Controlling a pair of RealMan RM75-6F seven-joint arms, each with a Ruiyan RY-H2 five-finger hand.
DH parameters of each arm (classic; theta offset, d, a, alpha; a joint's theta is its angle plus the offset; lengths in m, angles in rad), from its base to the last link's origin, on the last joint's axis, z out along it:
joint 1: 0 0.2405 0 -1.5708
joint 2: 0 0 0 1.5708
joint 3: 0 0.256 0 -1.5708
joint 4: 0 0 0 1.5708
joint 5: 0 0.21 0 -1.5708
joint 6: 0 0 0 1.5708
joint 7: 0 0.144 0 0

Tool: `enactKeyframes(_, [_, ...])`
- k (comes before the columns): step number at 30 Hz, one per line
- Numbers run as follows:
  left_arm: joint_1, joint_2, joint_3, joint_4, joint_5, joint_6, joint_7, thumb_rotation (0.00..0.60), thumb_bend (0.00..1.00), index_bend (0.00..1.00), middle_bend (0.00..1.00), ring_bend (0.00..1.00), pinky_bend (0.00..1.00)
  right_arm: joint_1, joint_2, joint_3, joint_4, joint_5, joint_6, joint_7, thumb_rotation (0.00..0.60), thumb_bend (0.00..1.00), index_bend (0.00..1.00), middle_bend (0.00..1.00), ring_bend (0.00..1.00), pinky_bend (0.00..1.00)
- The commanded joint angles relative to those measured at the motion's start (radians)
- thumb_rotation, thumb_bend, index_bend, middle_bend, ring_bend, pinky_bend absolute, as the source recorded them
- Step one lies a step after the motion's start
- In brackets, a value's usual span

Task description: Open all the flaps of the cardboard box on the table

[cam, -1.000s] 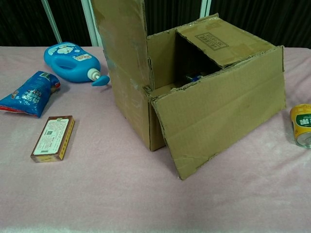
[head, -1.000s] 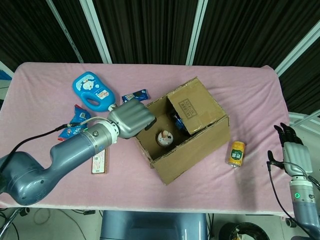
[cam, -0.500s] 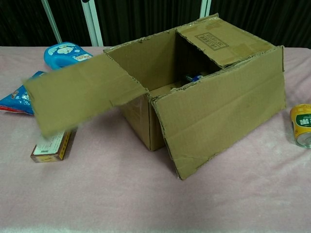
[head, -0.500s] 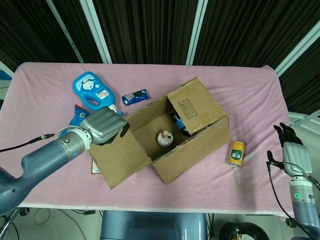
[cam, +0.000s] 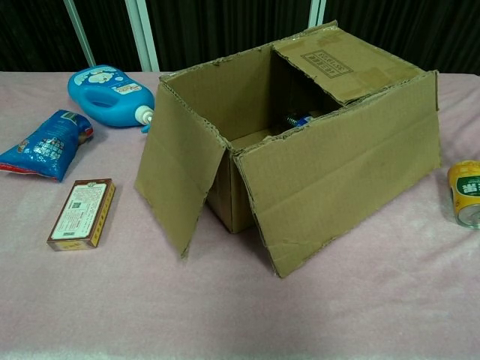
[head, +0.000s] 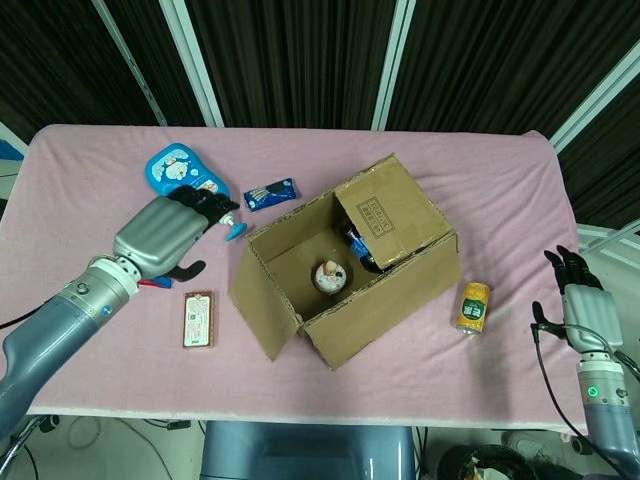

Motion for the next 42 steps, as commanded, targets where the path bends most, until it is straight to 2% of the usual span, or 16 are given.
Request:
enactKeyframes(1, [0.327, -0.221, 0.041, 0.011, 0.217, 0.483, 0.063, 0.6, 0.24, 0.0, 0.0, 0.0, 0.02, 0.009, 0.018, 0.001, -0.008, -0.018, -0.003, -0.014, 0.6, 0.47, 0.1, 0.04, 0.0, 0.21])
enactKeyframes(3, [0.419, -0.3, 0.047, 0.053, 0.263, 0.607, 0.067, 0.6, 0.24, 0.0, 0.0, 0.0, 0.01, 0.023, 0.037, 0.005, -0.012, -0.034, -0.013, -0.029, 0.6, 0.47, 0.1, 0.04, 0.0, 0.21])
enactKeyframes(6, [0.513, -0.385, 0.055, 0.12, 0.319, 0.726, 0.078, 0.6, 0.24, 0.0, 0.0, 0.0, 0.01, 0.046, 0.062, 0.015, -0.021, -0.058, -0.027, -0.042, 0.6, 0.46, 0.09, 0.04, 0.0, 0.21])
enactKeyframes(8, [0.576, -0.442, 0.065, 0.18, 0.356, 0.791, 0.091, 0.6, 0.23, 0.0, 0.0, 0.0, 0.01, 0.071, 0.085, 0.025, -0.026, -0.084, -0.045, -0.055, 0.6, 0.43, 0.09, 0.04, 0.0, 0.21])
enactKeyframes(12, [0.668, -0.511, 0.083, 0.261, 0.379, 0.834, 0.073, 0.6, 0.21, 0.0, 0.0, 0.0, 0.01, 0.13, 0.122, 0.045, -0.031, -0.124, -0.089, -0.095, 0.6, 0.28, 0.06, 0.04, 0.0, 0.21])
enactKeyframes(20, [0.796, -0.579, 0.086, 0.376, 0.398, 0.844, -0.046, 0.6, 0.21, 0.0, 0.0, 0.0, 0.01, 0.264, 0.168, 0.081, -0.056, -0.213, -0.186, -0.2, 0.6, 0.28, 0.06, 0.04, 0.0, 0.21])
enactKeyframes(23, [0.837, -0.598, 0.081, 0.426, 0.414, 0.845, -0.096, 0.6, 0.21, 0.0, 0.0, 0.0, 0.01, 0.325, 0.178, 0.089, -0.068, -0.252, -0.242, -0.233, 0.6, 0.36, 0.08, 0.04, 0.0, 0.21])
enactKeyframes(26, [0.869, -0.615, 0.074, 0.474, 0.428, 0.843, -0.129, 0.6, 0.21, 0.0, 0.0, 0.0, 0.01, 0.387, 0.179, 0.092, -0.09, -0.292, -0.305, -0.243, 0.6, 0.48, 0.16, 0.06, 0.0, 0.21])
enactKeyframes(30, [0.902, -0.631, 0.063, 0.52, 0.44, 0.827, -0.167, 0.6, 0.22, 0.0, 0.0, 0.0, 0.01, 0.466, 0.156, 0.098, -0.103, -0.322, -0.379, -0.248, 0.6, 0.65, 0.23, 0.13, 0.04, 0.21])
enactKeyframes(33, [0.919, -0.642, 0.053, 0.551, 0.452, 0.821, -0.183, 0.6, 0.23, 0.0, 0.0, 0.0, 0.01, 0.517, 0.127, 0.105, -0.097, -0.322, -0.427, -0.25, 0.6, 0.73, 0.32, 0.2, 0.08, 0.21])
enactKeyframes(36, [0.933, -0.651, 0.038, 0.57, 0.457, 0.809, -0.208, 0.6, 0.23, 0.0, 0.0, 0.0, 0.01, 0.571, 0.089, 0.111, -0.078, -0.317, -0.478, -0.258, 0.6, 0.77, 0.38, 0.27, 0.13, 0.21])
enactKeyframes(42, [0.951, -0.659, 0.01, 0.6, 0.467, 0.782, -0.247, 0.6, 0.23, 0.0, 0.0, 0.0, 0.01, 0.691, 0.005, 0.107, -0.005, -0.329, -0.598, -0.267, 0.6, 0.79, 0.4, 0.29, 0.14, 0.21])
